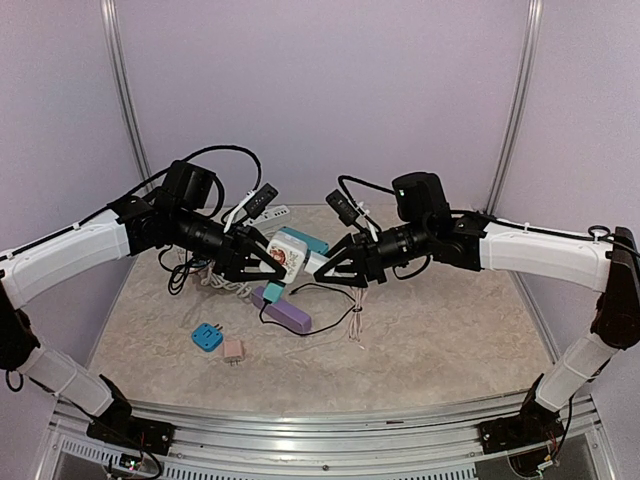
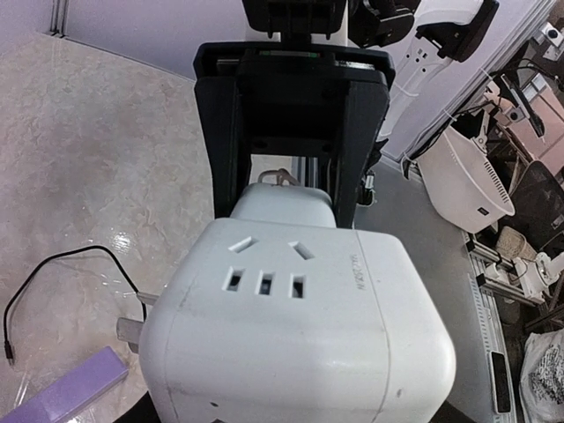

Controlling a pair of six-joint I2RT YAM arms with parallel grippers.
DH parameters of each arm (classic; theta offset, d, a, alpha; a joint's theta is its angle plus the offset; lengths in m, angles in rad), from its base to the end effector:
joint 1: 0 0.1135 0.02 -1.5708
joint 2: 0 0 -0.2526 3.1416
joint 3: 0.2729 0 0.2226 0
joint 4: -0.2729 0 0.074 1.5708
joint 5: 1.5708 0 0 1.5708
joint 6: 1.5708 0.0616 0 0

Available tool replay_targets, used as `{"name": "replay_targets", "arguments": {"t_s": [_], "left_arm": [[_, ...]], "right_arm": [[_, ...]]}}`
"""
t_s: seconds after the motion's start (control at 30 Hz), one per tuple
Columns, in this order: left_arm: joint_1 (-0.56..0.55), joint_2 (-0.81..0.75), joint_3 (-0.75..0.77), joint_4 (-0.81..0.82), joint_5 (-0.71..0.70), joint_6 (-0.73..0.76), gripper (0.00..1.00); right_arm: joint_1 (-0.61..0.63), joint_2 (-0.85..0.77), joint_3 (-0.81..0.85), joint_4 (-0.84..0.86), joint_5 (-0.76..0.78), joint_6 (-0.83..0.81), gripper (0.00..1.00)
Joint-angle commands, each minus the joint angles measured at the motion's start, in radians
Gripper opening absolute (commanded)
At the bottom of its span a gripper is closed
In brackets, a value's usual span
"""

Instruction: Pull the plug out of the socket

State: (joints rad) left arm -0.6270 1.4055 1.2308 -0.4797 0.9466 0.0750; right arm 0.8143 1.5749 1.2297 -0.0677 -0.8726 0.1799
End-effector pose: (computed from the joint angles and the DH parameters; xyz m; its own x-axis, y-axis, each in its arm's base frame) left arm 0.2033 -0.2090 0.3175 -0.4268 0.3633 -0.8282 0.8988 0.0685 -0.4331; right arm 0.2039 0.2848 0.3044 -0.4408 -0.2995 -0.8462 -0.8845 -0.0157 0.4663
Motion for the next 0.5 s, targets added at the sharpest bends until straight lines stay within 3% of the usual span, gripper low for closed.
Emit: {"name": "replay_targets", "arguments": {"t_s": [0.0, 0.27, 0.47], "left_arm": [[0.010, -0.005, 0.008, 0.045, -0.107, -0.009, 0.05], [-0.010, 0.012, 0.023, 0.016, -0.279, -0.020, 0.05], [-0.010, 0.024, 0.029, 0.007, -0.282, -0.023, 0.05]], "right_arm": [[0.013, -0.013, 0.007, -0.042, 0.014, 0.011, 0.00], [0.005, 0.019, 0.028, -0.064, 0.082, 0.047, 0.00], [-0.003, 0.028, 0.025, -0.049, 0.075, 0.063, 0.00]]}}
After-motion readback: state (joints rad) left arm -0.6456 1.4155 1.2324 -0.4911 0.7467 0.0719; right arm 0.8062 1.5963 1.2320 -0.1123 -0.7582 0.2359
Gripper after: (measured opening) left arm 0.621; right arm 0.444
